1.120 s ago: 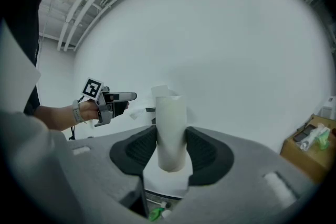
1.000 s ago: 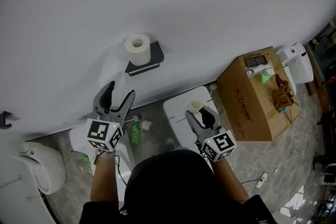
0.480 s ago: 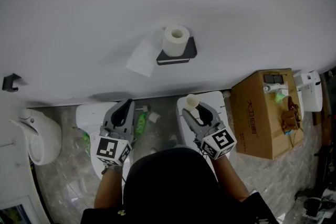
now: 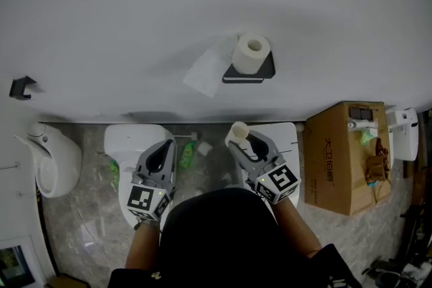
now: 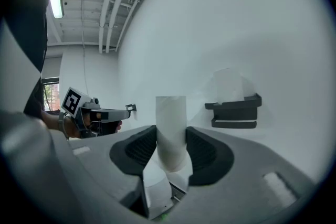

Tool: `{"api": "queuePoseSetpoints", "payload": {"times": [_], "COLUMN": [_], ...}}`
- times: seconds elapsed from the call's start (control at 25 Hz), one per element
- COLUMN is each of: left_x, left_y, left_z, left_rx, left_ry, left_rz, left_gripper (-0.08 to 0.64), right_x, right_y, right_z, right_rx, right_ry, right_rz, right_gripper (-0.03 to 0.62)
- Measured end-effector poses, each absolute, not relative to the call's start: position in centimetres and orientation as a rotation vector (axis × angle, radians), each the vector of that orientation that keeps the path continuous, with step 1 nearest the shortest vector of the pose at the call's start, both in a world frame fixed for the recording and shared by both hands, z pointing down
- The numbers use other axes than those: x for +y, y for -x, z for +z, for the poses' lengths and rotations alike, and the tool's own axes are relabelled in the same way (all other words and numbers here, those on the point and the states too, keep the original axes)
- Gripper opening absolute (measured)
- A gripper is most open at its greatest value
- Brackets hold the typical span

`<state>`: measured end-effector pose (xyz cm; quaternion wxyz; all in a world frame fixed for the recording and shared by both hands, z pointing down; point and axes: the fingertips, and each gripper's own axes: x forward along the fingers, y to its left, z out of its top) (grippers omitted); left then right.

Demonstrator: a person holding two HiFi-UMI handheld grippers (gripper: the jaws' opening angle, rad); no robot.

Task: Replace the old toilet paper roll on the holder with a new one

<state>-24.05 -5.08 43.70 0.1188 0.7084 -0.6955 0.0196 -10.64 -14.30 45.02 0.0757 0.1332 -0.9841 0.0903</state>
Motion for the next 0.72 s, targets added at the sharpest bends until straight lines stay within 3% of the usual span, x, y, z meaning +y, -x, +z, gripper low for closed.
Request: {"api": "queuePoseSetpoints", "payload": {"times": [0.72], "left_x": [-4.0], "left_y": [25.6], "left_z": [45.1], "left_rx": [-2.032], "left_ry": [-2.09], "left_rz": [0.059], "left_gripper": [0.015], "right_x": [-13.4], "right_y": [12.8], "right_z": [45.1], "right_rx": [-2.924], "right_ry": [-0.372], "right_rz": [0.14], "right_gripper": [0.173]}}
